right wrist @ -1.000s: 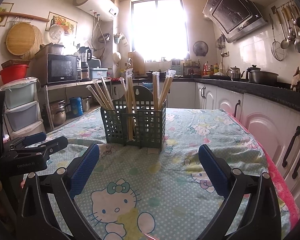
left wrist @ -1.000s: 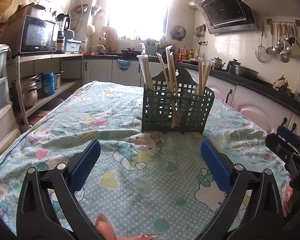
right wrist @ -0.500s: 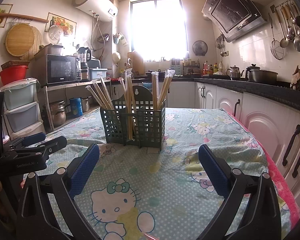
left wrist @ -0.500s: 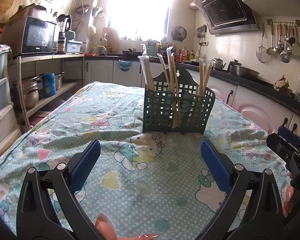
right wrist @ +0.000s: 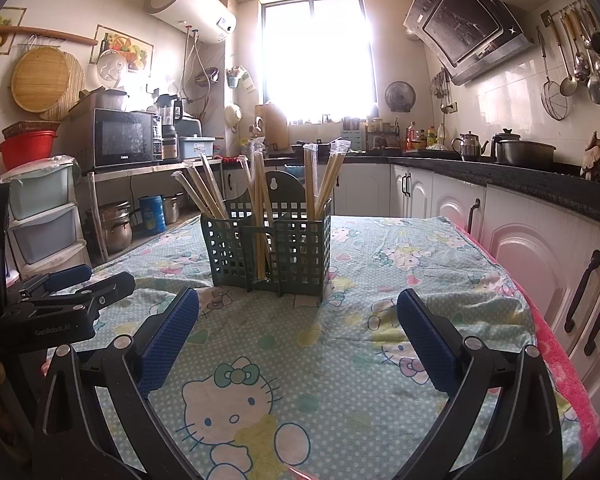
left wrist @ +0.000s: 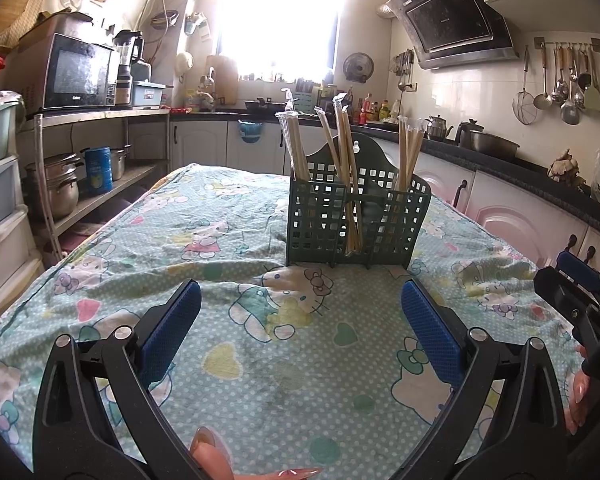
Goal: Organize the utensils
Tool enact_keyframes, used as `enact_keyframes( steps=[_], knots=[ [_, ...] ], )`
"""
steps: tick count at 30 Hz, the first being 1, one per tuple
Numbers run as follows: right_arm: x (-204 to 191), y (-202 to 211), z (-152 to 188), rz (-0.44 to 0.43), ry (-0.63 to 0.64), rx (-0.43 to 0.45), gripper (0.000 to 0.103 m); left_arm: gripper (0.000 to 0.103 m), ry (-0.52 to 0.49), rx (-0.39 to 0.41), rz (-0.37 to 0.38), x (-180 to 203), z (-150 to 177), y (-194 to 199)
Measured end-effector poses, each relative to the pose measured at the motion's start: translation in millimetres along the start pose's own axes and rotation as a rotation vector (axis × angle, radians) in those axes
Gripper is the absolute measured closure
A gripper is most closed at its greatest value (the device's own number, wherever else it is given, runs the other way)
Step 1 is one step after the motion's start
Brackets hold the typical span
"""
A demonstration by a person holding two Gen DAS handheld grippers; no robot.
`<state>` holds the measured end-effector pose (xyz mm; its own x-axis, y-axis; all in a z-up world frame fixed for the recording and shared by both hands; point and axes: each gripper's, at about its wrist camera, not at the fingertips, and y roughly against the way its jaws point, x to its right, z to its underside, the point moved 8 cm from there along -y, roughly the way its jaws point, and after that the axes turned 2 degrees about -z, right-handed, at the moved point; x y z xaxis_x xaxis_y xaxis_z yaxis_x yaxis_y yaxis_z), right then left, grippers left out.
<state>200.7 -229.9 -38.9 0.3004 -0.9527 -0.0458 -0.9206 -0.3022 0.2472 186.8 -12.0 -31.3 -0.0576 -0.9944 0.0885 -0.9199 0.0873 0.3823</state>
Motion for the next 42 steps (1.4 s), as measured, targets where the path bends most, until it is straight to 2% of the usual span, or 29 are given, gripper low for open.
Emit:
enact_keyframes(
  steps=[42],
  knots=[
    [-3.2,2.2,1.2,-0.002,-0.002,-0.003,0.006,0.011,-0.006,0.001,-0.005,-2.2,1.4,-2.0]
  ],
)
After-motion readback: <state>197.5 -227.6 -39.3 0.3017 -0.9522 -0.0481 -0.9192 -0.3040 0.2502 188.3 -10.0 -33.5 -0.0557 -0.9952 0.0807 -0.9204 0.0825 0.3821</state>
